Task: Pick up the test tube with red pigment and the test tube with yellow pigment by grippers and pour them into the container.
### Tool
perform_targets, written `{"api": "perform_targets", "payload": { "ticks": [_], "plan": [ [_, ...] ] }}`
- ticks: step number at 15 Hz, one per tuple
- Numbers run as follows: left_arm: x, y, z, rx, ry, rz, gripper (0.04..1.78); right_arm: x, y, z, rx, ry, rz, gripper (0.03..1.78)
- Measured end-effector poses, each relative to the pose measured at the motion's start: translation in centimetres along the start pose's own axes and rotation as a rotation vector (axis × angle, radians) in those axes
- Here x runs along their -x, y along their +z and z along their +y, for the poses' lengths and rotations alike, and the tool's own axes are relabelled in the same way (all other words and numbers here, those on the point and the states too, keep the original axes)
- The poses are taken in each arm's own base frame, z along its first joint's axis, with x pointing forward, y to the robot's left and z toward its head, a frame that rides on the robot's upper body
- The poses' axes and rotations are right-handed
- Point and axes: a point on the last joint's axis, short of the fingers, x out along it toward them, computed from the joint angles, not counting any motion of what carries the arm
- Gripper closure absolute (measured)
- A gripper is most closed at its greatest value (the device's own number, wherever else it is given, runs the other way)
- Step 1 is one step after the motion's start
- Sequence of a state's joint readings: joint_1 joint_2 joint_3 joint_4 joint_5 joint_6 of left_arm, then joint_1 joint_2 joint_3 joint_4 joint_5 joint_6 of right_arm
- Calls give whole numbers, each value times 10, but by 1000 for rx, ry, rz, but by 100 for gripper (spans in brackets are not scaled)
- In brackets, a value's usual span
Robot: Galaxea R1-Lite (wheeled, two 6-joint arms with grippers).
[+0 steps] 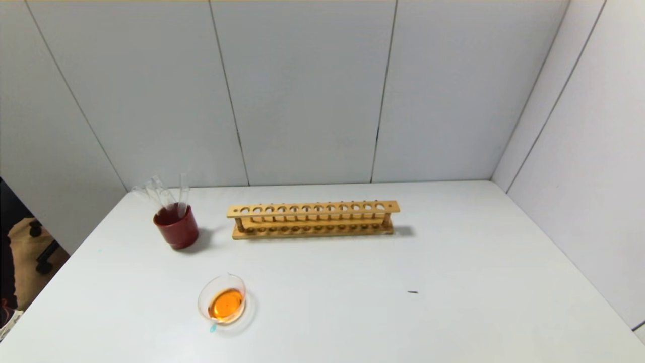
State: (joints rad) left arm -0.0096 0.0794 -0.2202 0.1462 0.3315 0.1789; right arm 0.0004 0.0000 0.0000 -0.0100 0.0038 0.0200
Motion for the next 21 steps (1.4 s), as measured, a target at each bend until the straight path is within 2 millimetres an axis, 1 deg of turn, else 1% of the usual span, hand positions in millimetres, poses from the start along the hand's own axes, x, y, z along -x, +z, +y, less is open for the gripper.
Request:
{"api": "perform_targets", "payload": {
  "ticks": [3,5,7,11,21],
  "plan": [
    [-3,-24,-9,64,-159,-25,7,0,0,0,0,0,0,10],
    [-6,-32,-14,108,-266,-47,7,0,0,0,0,0,0,10],
    [-9,-41,-18,138,-325,-44,7,0,0,0,0,0,0,10],
    [-9,-45,-20,157,-334,-29,7,0,0,0,0,0,0,10],
    [-10,-45,-19,166,-330,-31,7,0,0,0,1,0,-1,10]
  ]
}}
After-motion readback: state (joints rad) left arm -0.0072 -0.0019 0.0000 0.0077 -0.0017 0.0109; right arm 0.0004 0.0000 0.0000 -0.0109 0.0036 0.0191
